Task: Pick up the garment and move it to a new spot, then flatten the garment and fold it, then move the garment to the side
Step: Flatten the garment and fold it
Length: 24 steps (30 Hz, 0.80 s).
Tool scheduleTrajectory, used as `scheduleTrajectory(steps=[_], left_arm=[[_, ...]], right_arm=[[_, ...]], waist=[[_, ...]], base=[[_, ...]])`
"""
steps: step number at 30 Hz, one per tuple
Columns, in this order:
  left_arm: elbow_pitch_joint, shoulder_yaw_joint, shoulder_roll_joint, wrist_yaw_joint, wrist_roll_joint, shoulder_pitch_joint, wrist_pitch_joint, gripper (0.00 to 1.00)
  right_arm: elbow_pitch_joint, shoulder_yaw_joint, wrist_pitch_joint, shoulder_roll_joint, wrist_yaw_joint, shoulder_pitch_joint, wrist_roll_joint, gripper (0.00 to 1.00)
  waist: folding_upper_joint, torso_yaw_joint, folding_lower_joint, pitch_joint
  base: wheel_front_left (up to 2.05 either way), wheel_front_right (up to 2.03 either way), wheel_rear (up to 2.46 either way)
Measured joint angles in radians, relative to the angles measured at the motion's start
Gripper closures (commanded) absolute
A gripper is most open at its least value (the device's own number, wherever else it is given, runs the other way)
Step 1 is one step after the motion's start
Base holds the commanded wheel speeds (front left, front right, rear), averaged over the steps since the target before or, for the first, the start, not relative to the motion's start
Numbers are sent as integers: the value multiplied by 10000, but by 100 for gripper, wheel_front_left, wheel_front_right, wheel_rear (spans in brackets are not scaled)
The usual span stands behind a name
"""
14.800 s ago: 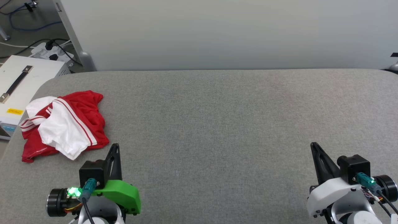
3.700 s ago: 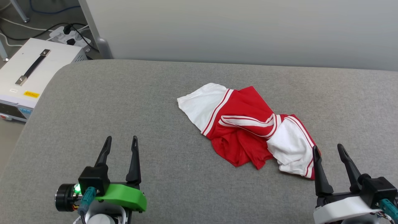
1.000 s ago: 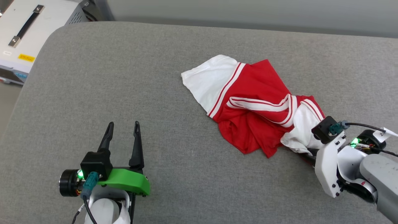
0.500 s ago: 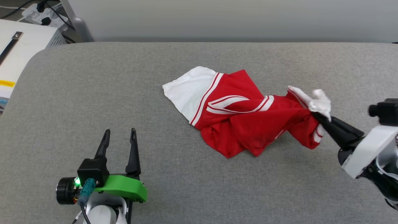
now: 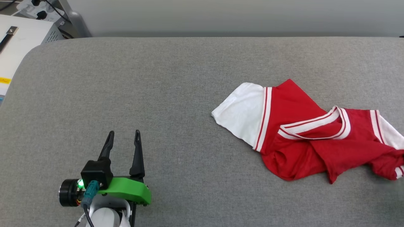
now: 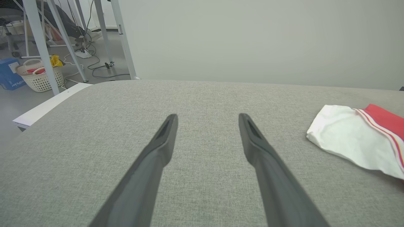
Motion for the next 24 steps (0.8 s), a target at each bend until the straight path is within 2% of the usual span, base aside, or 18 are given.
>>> scheduleTrajectory(steps=[4,7,8,9,10,13,16,20,22,24], left_arm=[[19,-23,0,2,-2,-1,0,0],[31,-2,0,2,0,-1,0,0],[33,12,0,2,0,0,0,0],[36,27,0,2,0,0,0,0],[42,35,0,2,0,1,0,0],[75,42,0,0,2,11,0,0],[71,96,0,-8,25,16,0,0],[-8,209,0,-54,113,35,0,0],[-54,245,-2,-96,178,37,0,0],[-117,284,0,-182,224,34,0,0]], right_arm=[[1346,6,157,353,0,15,-123,100],[1730,2,104,594,0,-7,-219,100],[1806,-12,0,656,0,-44,-245,65],[1893,-10,-96,690,0,-89,-336,3],[1981,-17,-261,704,0,-126,-500,0],[2276,-178,-759,669,-2,-281,-1124,0],[2385,-872,-945,640,-2,-518,-1939,0],[1342,-3114,-965,713,-2,-713,-4245,0],[391,-4203,-980,1104,-2,-616,-5390,0],[-890,-5219,-989,1822,-2,-273,-6619,0]], waist=[[0,57,0,-8],[0,61,0,-46],[0,52,0,-63],[0,43,0,-82],[0,34,0,-114],[0,19,0,-234],[0,14,0,-360],[0,-41,0,-500],[1,-69,0,-566],[0,-86,0,-642]], base=[[0,0,0],[0,0,0],[0,0,0],[0,0,0],[0,0,0],[0,0,0],[0,0,0],[0,0,0],[0,0,0],[0,0,0]])
